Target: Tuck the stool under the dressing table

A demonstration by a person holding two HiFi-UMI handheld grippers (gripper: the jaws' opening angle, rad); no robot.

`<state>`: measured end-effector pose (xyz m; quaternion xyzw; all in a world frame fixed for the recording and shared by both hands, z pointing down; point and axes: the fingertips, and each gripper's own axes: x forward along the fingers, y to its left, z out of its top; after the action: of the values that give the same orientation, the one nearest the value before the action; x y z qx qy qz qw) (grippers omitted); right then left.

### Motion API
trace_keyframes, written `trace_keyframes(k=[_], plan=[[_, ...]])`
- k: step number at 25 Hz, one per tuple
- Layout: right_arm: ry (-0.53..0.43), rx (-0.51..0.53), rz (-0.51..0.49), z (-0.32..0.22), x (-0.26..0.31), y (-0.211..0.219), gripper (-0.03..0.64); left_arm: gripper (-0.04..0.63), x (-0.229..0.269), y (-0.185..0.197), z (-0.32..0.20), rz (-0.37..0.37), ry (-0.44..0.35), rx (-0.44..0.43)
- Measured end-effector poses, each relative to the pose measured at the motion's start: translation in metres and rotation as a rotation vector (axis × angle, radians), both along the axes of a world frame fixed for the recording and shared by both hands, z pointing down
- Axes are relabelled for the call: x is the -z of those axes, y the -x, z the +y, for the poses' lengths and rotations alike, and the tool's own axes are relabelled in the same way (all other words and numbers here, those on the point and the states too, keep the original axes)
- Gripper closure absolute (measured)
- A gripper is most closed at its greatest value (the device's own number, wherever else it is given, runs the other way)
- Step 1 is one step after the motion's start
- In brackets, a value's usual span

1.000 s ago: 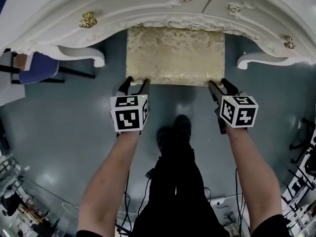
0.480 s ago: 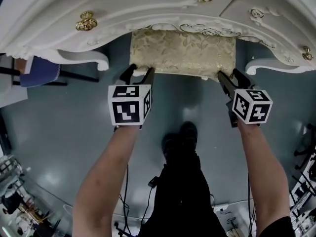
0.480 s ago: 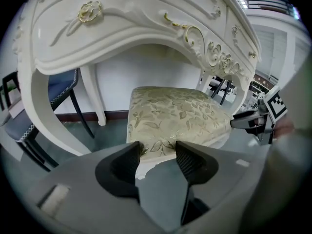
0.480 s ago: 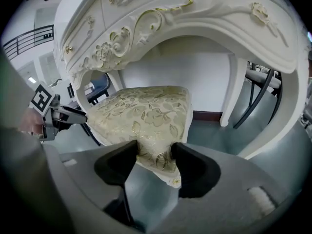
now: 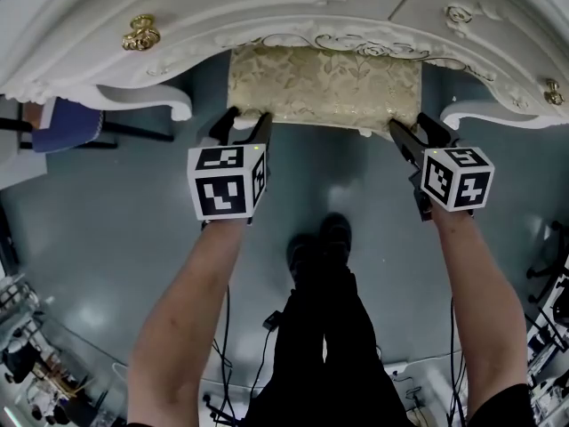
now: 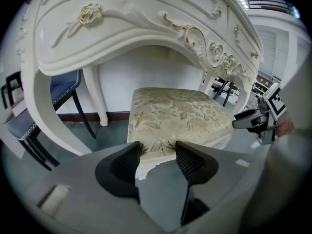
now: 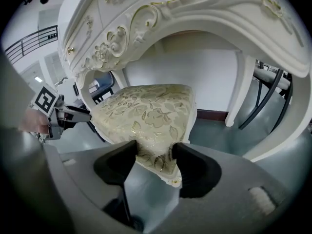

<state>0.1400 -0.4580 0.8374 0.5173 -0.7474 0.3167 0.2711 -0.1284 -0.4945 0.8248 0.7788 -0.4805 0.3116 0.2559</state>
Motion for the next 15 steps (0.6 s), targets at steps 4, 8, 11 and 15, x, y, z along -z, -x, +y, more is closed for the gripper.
trace_keyframes(k=[4,8,11,15], plan=[[0.017,0.038,0.047,0.004,0.013,0.001,0.375,0.345,0.003,0.001,0.001,0.002,0.032,0.017],[0.0,0.007,0.025,0.009,0.025,0.007,0.557,0.388,0.005,0.004,0.006,0.018,0.058,0.033],[0.034,-0.017,0.024,0.008,0.013,0.015,0.565,0.41,-0.001,0.004,0.012,0.025,0.06,0.029],[0.008,-0.003,0.066,0.001,0.006,0.019,0.566,0.411,-0.007,0.003,0.008,0.007,0.036,0.013]])
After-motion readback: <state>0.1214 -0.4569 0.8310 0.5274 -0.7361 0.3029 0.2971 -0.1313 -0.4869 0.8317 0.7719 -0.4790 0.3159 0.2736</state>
